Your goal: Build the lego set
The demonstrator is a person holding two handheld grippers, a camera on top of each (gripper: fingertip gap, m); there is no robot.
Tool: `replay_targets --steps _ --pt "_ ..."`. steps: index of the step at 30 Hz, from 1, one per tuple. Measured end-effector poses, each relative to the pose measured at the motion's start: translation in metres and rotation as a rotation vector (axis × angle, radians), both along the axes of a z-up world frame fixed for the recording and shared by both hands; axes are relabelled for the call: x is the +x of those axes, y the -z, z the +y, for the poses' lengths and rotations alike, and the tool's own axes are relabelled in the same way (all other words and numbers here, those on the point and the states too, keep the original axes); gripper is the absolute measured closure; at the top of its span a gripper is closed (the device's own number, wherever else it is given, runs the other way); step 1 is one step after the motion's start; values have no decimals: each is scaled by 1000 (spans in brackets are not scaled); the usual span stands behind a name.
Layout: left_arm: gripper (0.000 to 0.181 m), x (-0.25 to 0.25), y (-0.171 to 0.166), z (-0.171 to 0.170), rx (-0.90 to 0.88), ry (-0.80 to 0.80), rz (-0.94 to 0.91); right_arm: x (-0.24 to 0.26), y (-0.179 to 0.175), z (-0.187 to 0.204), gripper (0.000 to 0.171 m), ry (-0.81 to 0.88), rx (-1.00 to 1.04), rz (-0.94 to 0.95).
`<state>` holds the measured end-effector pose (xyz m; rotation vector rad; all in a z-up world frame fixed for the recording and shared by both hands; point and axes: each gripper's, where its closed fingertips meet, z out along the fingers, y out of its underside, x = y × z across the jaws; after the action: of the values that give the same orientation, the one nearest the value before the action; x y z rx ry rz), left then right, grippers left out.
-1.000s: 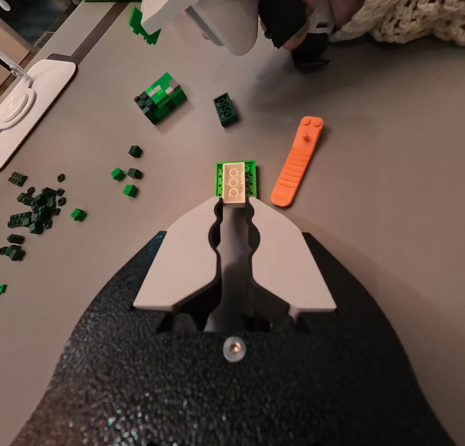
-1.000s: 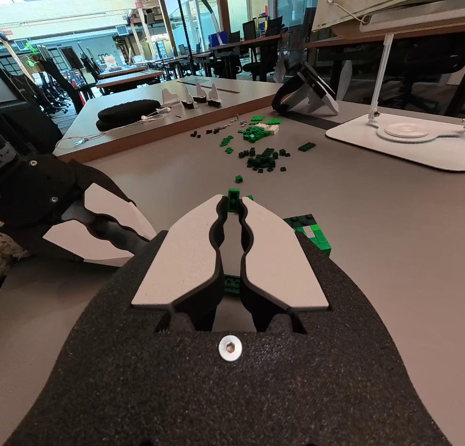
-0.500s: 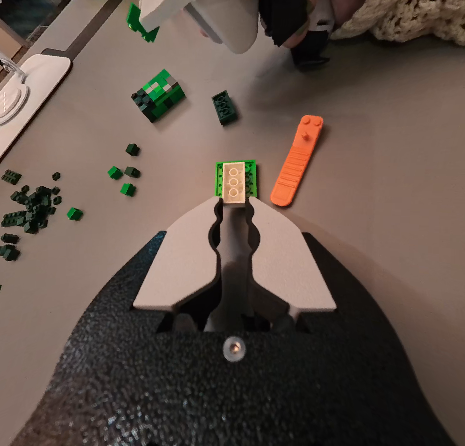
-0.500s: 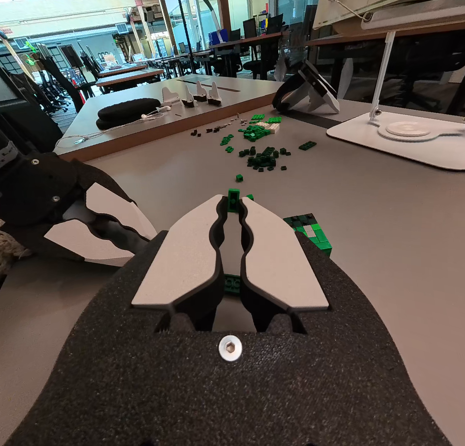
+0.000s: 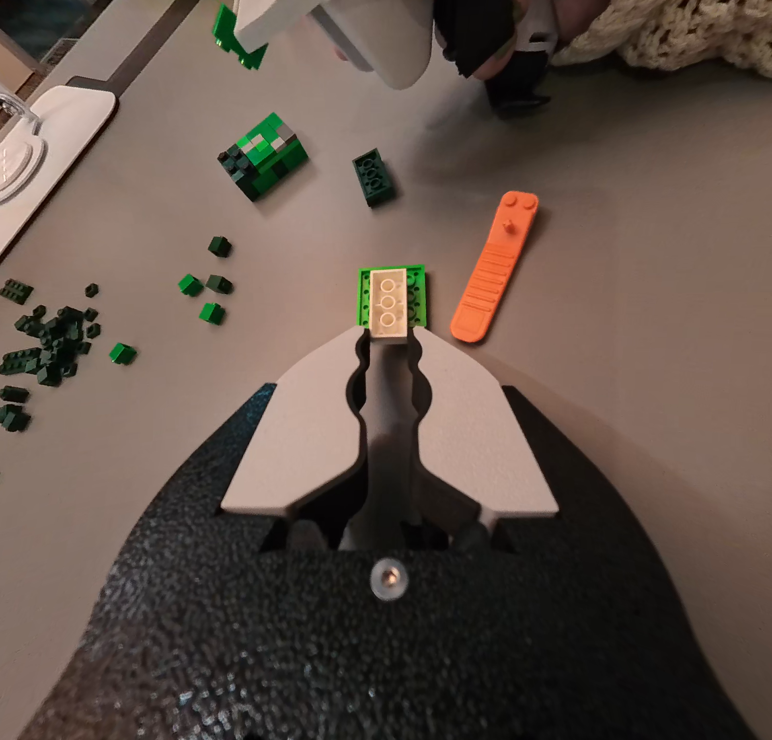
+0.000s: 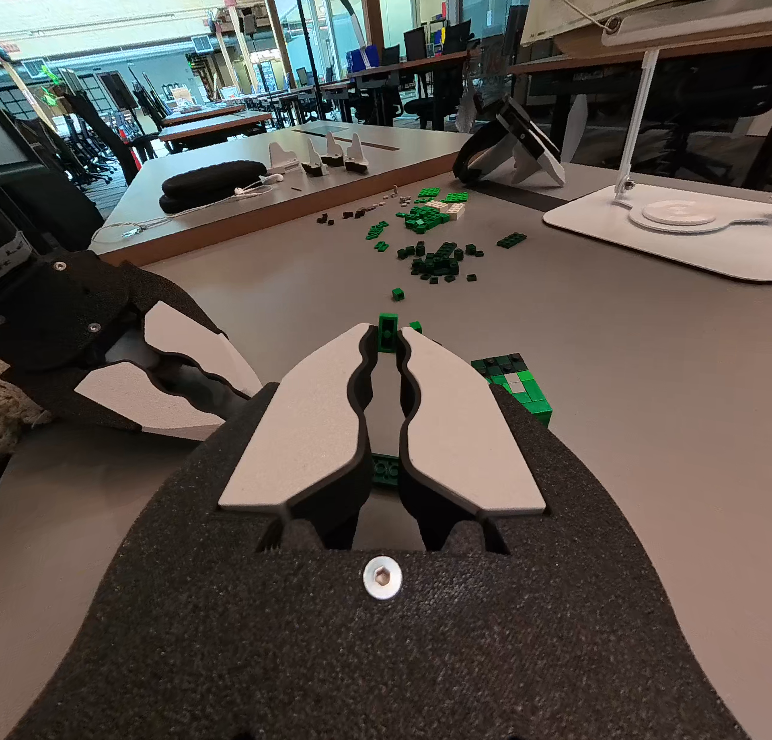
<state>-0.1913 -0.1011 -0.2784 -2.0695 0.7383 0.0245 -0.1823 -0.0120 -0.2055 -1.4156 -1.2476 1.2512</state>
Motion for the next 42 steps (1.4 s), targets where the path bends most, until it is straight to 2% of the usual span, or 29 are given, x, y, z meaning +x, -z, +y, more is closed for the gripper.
replay_targets --steps 9,14,25,28,31,36,39,42 --pt "164 -1 -2 1 20 -8 0 0 0 0 163 0 -1 0" --pt "164 -5 -15 1 65 -28 -90 0 0 1 163 1 -7 1" --pt "164 26 -11 -15 4 32 -119 2 -2 -1 164 -14 -15 5" --pt "164 30 -8 -15 -2 41 -105 11 0 -20 164 -133 40 -54" --pt "164 27 -8 -14 -5 35 -82 21 11 -20 164 -130 57 -200" --pt "164 27 -8 -13 -14 19 -62 29 13 -41 164 -104 -130 -300" --pt "164 33 -10 -17 -23 28 -63 32 21 -68 164 -109 -260 -394" --pt "164 39 -10 -23 -27 34 -87 39 35 -86 164 -85 -274 -508"
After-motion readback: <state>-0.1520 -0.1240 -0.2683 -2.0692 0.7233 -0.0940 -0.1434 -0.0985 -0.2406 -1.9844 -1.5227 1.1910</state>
